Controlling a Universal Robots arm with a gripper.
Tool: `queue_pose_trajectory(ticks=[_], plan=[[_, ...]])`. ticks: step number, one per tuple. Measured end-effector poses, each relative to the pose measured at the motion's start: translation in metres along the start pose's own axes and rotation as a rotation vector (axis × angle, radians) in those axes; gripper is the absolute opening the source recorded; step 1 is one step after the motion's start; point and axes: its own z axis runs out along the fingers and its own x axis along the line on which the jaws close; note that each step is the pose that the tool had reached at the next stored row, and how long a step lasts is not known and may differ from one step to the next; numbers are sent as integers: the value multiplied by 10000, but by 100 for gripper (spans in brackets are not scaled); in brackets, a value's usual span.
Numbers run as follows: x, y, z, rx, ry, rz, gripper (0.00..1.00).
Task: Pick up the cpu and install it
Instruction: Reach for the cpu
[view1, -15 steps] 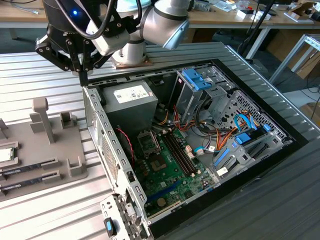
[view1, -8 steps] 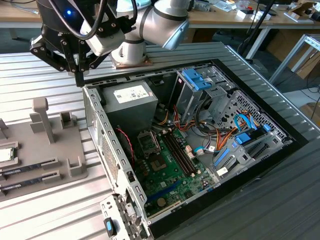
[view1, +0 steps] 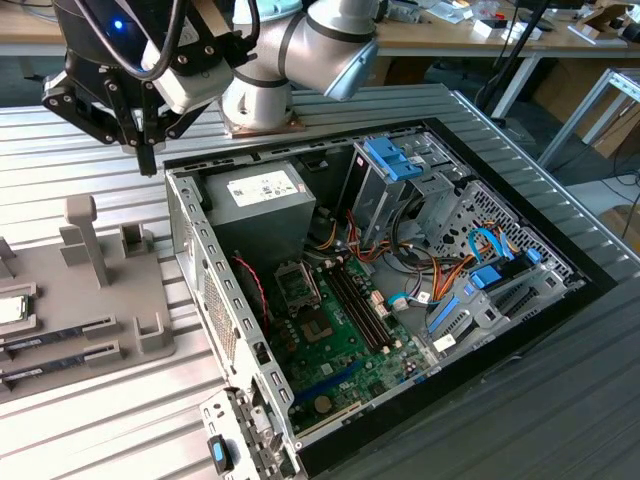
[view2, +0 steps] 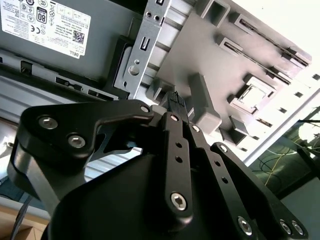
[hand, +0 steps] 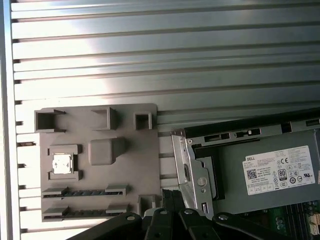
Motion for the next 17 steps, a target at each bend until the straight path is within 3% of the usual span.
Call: queue_pose_trajectory(ticks=[17], plan=[[156,-12,-5,1,1,0,11]])
